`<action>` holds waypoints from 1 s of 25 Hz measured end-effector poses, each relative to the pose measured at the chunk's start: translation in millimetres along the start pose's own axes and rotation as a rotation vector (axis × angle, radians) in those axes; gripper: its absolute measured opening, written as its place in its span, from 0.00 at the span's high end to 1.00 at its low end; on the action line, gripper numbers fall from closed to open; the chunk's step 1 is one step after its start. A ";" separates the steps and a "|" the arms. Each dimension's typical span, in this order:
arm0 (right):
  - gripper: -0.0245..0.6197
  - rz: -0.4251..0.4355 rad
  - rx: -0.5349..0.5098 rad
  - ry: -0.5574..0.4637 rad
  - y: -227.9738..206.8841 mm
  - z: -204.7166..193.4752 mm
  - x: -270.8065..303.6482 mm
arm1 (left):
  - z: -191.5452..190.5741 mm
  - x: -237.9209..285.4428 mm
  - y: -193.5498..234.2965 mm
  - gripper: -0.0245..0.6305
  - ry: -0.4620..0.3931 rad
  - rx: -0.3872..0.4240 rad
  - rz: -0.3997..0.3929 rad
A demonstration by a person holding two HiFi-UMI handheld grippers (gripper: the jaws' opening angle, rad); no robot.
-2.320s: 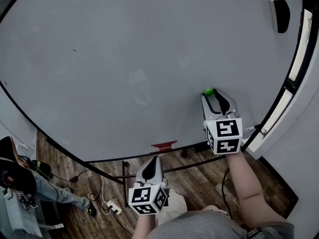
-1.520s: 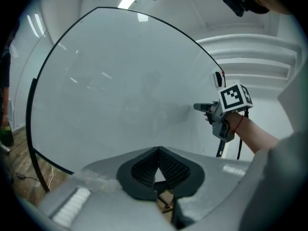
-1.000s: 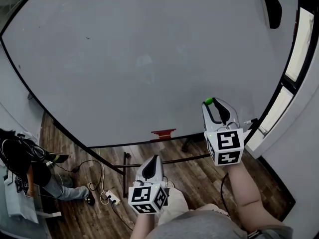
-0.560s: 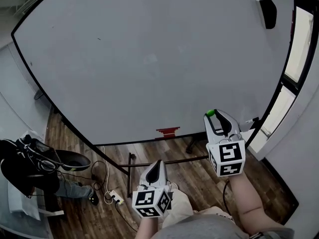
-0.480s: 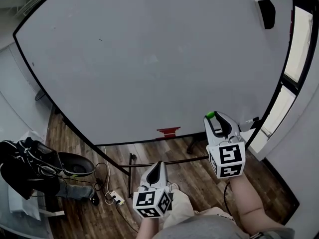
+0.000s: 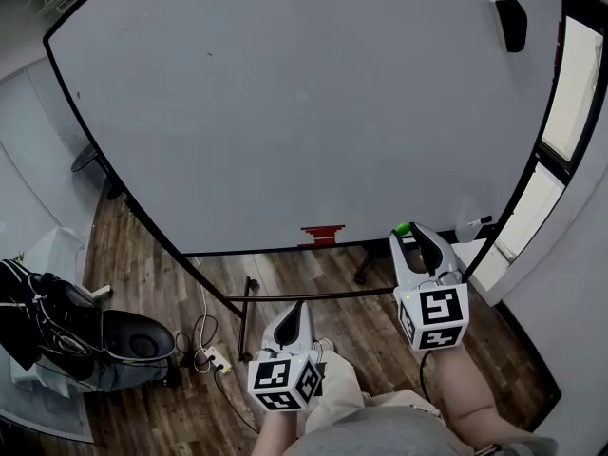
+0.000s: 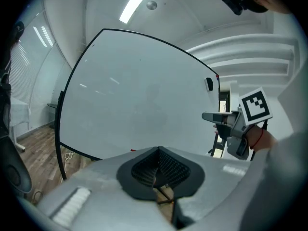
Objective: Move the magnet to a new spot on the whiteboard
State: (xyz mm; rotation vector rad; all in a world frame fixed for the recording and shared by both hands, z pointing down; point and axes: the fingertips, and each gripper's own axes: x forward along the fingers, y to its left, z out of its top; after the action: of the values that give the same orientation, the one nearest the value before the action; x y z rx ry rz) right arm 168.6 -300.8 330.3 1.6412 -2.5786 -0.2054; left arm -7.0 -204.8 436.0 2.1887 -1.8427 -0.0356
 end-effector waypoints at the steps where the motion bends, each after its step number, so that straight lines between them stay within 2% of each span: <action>1: 0.77 0.004 0.000 0.001 2.0 -1.4 -4.0 | -1.4 -3.0 -0.3 0.96 -0.001 -0.002 0.005; 12: 0.77 0.035 0.012 0.006 9.3 -8.7 -19.1 | -2.3 -19.2 -4.5 0.96 -0.011 0.003 0.039; 25: 0.77 0.124 -0.005 -0.017 36.1 2.1 22.8 | 10.9 -15.0 30.0 0.96 -0.038 -0.013 0.130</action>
State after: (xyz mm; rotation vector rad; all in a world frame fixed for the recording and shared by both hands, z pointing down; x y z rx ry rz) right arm 126.4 -306.2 333.7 1.4776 -2.6786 -0.2184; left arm -40.8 -196.8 429.9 2.0687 -1.9955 -0.0637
